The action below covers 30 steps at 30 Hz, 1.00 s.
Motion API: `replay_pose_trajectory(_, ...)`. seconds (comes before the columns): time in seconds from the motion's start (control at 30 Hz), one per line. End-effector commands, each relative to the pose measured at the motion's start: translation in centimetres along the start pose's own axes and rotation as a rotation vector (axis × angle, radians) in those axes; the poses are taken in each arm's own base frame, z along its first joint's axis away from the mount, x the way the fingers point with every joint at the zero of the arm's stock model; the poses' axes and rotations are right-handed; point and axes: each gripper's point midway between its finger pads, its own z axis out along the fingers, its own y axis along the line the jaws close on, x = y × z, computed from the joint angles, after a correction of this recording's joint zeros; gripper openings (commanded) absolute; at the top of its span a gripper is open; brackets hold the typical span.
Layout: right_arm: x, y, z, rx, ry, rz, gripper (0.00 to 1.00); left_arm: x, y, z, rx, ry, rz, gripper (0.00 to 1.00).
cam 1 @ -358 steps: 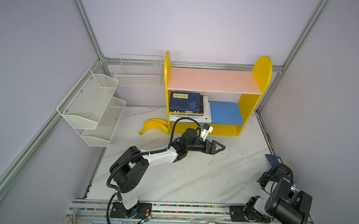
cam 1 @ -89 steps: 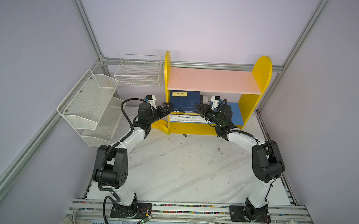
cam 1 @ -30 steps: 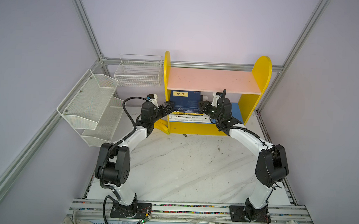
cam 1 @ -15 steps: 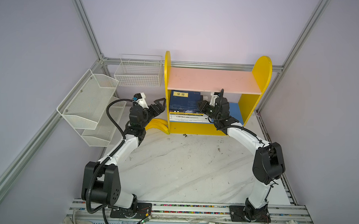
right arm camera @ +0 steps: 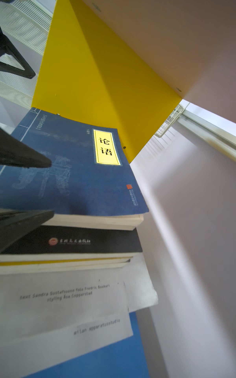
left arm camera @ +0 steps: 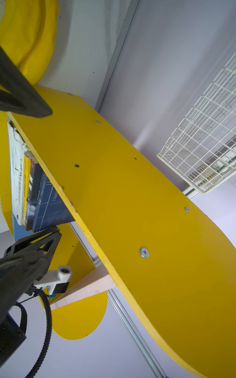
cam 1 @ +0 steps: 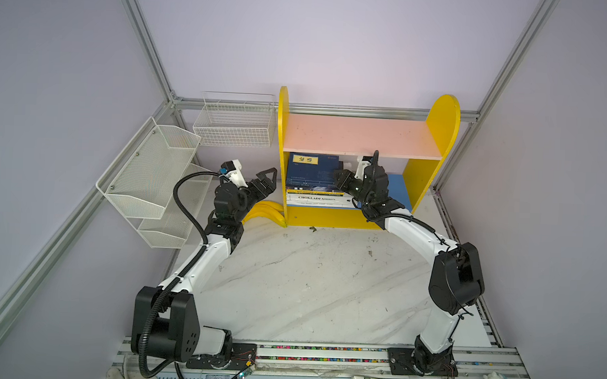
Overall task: Stacking books/files
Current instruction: Place the book on the bookshelf.
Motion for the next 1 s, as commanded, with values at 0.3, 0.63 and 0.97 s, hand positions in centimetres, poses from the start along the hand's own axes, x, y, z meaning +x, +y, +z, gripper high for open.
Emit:
replay_pose_trajectory(0.3,0.8,-0.4,0.4,0.024,0.034,-0.007,0.40,-0.1,0.3,-0.7,0.006,-0.017,0.001,1.00)
replay_pose_trajectory(0.63,2.0,-1.1,1.5,0.054,0.086,-0.005,0.36,-0.1,0.6,-1.0,-0.008,-0.018,0.003,1.00)
replay_pose_trajectory(0.97,3.5,0.1,2.5,0.020,0.122,-0.008,0.34,-0.2,1.4,-1.1,-0.024,-0.022,-0.012,0.99)
